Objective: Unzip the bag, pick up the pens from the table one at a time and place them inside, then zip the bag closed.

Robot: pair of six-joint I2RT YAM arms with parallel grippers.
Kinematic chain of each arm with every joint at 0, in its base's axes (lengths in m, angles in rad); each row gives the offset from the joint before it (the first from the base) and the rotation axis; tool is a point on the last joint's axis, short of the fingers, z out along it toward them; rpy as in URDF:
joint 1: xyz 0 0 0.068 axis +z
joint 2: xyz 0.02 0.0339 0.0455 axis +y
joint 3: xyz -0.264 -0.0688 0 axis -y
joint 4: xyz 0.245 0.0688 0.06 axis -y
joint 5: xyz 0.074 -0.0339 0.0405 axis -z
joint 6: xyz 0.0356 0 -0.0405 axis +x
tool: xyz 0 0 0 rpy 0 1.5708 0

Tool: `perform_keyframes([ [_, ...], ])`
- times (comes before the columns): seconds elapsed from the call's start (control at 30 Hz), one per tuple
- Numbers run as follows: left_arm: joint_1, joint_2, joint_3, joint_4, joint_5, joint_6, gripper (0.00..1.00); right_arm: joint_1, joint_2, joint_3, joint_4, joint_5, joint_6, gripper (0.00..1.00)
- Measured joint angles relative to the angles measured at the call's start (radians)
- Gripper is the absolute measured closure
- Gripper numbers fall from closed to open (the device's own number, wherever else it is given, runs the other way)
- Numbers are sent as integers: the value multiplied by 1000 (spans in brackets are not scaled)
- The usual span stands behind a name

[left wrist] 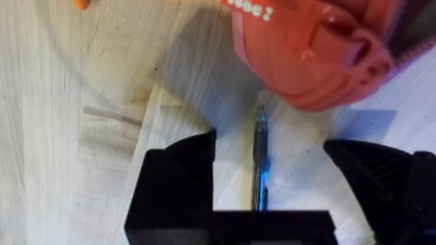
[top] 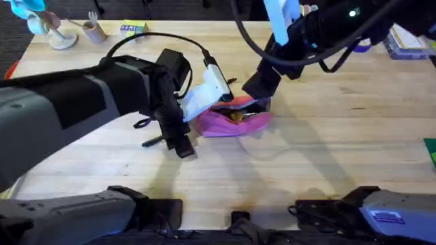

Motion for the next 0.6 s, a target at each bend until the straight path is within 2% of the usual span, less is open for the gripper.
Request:
perform_keyframes([
  [0.17, 0, 0, 0, 1, 0, -3, 12, 0, 0, 0, 0, 0, 0, 4],
  [0.2, 0, 0, 0, 0, 1, -4, 59, 0, 0, 0, 0, 0, 0, 4],
  [0.37, 0, -4, -2, 13, 19, -28, 430, 0, 0, 0, 0, 0, 0, 3],
  [0.5, 0, -4, -2, 26, 26, -37, 666, 0, 0, 0, 0, 0, 0, 3],
  [0.53, 0, -3, -2, 44, 15, -41, 895, 0, 0, 0, 0, 0, 0, 3],
  [0.6, 0, -3, -2, 47, 14, -41, 953, 0, 0, 0, 0, 0, 0, 3],
])
